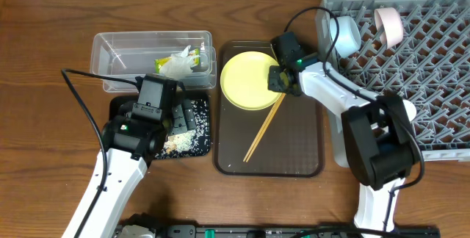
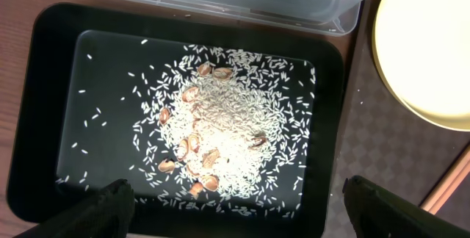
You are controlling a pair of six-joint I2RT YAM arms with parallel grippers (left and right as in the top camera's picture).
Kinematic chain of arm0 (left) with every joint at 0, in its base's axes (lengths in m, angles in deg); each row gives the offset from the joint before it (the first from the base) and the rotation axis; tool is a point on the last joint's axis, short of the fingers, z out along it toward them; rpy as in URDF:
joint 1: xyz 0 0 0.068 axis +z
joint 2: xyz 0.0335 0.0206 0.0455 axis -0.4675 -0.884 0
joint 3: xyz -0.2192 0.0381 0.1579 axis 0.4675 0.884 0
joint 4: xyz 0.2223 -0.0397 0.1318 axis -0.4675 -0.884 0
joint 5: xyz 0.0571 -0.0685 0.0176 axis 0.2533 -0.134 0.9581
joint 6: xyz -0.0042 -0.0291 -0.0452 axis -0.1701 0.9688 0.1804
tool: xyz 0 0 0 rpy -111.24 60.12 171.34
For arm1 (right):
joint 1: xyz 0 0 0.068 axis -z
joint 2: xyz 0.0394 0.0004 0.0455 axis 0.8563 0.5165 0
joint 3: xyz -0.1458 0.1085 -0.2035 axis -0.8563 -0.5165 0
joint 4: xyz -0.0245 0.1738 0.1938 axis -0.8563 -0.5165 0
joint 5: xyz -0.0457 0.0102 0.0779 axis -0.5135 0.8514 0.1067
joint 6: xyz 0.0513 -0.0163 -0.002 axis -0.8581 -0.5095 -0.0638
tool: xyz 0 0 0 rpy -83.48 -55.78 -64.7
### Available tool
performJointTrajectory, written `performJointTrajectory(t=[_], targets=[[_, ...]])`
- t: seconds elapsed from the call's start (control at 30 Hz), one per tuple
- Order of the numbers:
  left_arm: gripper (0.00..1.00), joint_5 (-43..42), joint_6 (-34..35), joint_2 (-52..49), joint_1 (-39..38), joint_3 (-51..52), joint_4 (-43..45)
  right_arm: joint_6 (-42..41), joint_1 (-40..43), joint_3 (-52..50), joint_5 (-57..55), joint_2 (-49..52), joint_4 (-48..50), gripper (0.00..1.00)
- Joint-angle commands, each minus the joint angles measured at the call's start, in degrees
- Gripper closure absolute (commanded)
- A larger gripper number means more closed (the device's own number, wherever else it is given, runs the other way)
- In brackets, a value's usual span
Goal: Sort waste into correct bins and load items into the dishwasher rack
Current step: 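Move the right gripper to the yellow plate rim and grip it, then carry the yellow plate into the rack and stand it upright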
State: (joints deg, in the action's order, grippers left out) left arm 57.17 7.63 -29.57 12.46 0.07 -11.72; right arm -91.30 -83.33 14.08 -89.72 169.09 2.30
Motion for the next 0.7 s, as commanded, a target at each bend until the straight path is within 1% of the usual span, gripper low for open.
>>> performJointTrajectory(t=[0.0, 0.03, 0.17, 0.27, 0.47, 0.67], targets=[[0.07, 0.5, 0.5, 0.1, 0.3, -0.3, -0.1, -1.6, -0.7, -0.2, -0.9, 0.1, 1.8, 0.96], [0.07, 0.5, 0.5, 0.1, 0.3, -0.3, -0.1, -1.6, -0.7, -0.2, -0.9, 0.1, 2.1, 0.99], [0.07, 0.5, 0.5, 0.1, 0.3, -0.3, -0.1, -1.2, -0.5, -0.1, -1.1, -0.3, 1.9, 0.99], [0.07, 0.5, 0.5, 0.1, 0.3, -0.3, -0.1, 1.5, 0.3, 0.1, -1.5, -3.0, 1.1, 0.99], [0.07, 0.5, 0.5, 0.1, 0.3, -0.3, -0.1, 7.4, 3.3, 0.1, -10.5, -16.0, -2.1, 0.99], [0.07, 0.5, 0.5, 0.1, 0.3, -0.3, -0.1, 20.3, 9.0, 0.1, -21.0, -30.1, -5.6, 0.99]])
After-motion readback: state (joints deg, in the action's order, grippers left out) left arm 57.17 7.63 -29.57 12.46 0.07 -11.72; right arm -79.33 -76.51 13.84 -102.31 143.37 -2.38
